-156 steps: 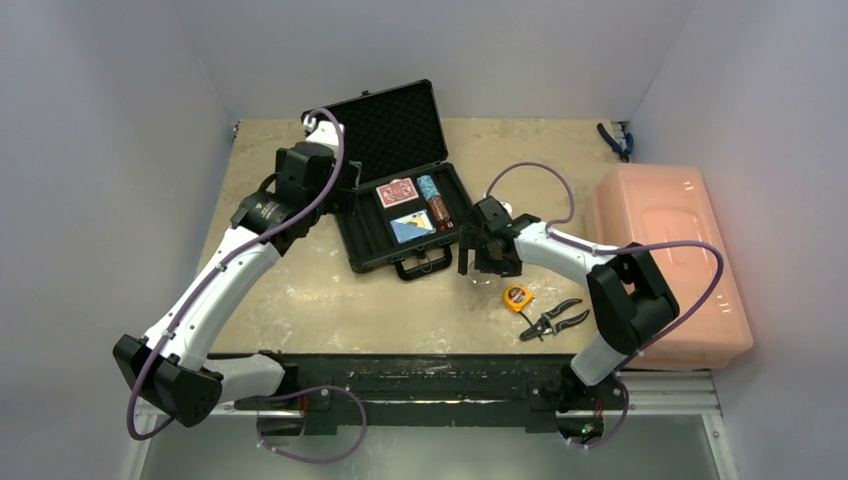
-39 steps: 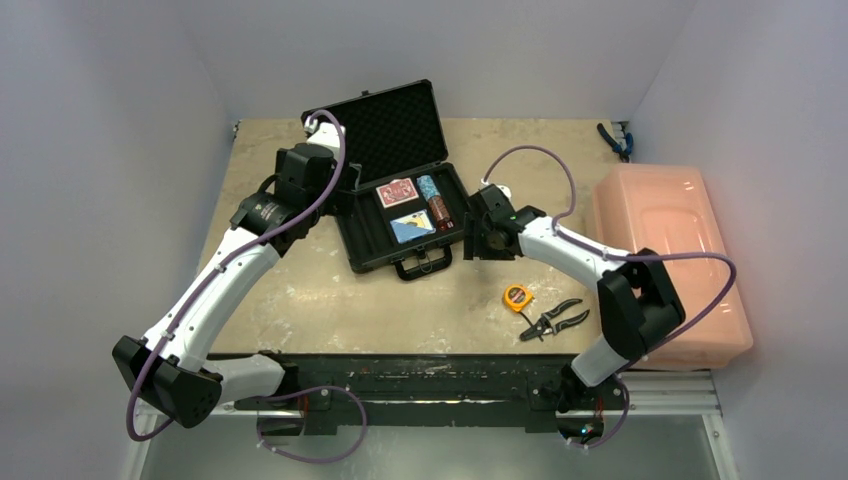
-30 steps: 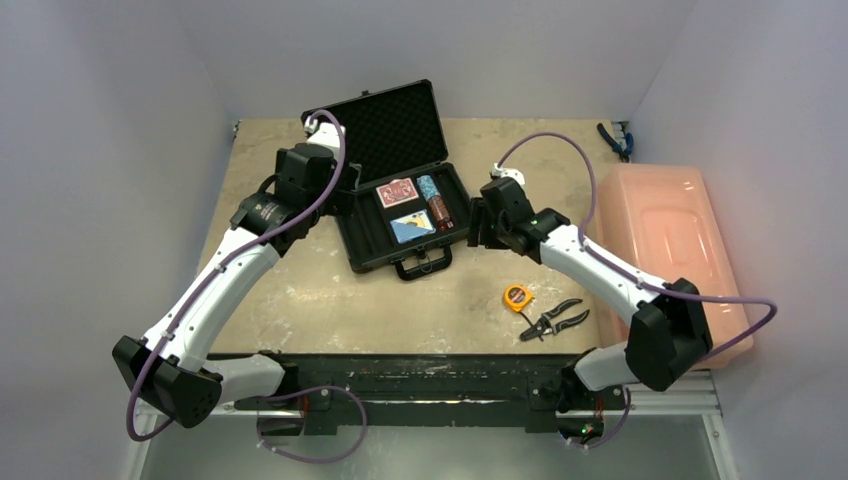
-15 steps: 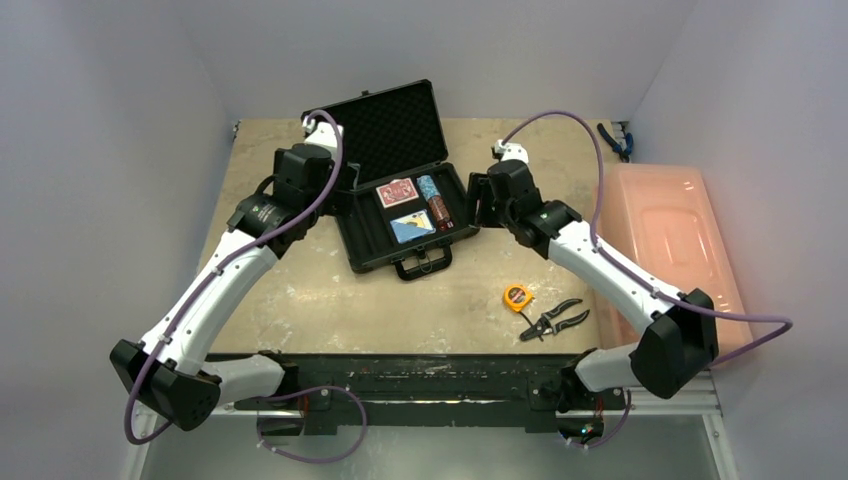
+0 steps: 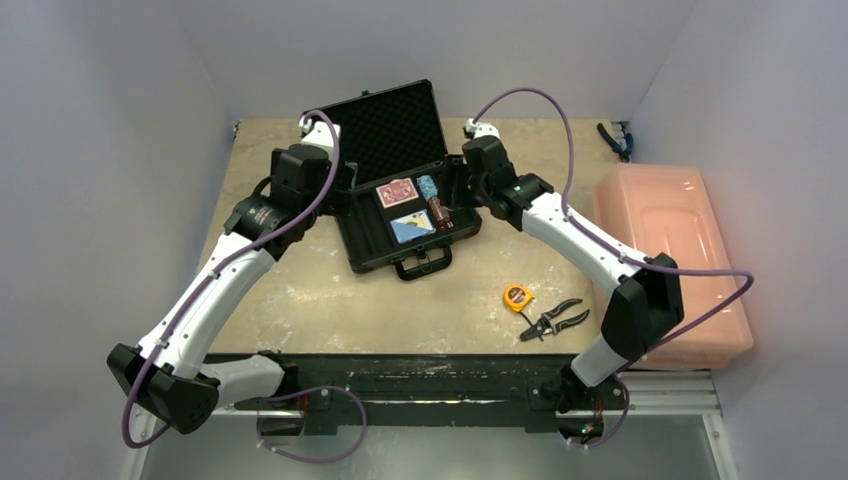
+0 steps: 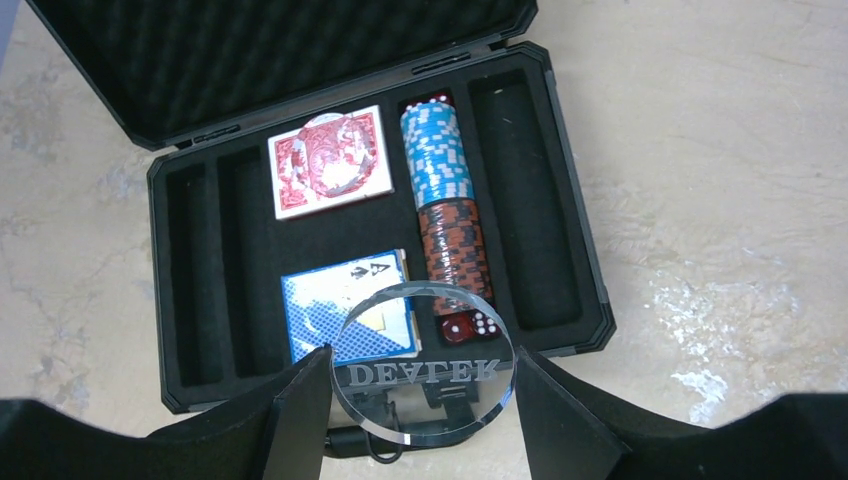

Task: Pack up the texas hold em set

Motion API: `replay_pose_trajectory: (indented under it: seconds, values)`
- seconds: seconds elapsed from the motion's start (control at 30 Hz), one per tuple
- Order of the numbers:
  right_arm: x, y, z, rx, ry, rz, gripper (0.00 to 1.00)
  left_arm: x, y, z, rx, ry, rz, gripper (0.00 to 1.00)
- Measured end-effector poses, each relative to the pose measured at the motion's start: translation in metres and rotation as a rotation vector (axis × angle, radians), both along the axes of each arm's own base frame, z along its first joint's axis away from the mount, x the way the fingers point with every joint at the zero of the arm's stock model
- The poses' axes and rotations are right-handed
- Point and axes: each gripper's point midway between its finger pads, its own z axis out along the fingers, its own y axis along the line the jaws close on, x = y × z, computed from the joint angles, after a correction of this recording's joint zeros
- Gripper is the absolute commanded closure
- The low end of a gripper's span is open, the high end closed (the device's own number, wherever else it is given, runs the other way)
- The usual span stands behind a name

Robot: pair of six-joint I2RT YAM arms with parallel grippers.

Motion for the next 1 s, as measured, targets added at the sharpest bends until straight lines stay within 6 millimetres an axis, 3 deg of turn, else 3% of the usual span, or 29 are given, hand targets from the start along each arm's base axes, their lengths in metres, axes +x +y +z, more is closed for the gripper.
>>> replay_pose_trajectory:
  seconds: [0.43, 1.0]
  values:
    - [0.006, 0.046, -0.013, -0.044, 0.064, 0.088, 1.0, 0.0, 0.0, 0.001, 0.001, -0.002, 0.001, 0.04]
    - [0.002, 0.09, -0.068, -0.159, 0.193, 0.152, 1.0, -0.001, 0.001, 0.002, -0.001, -0.007, 0.001, 0.04]
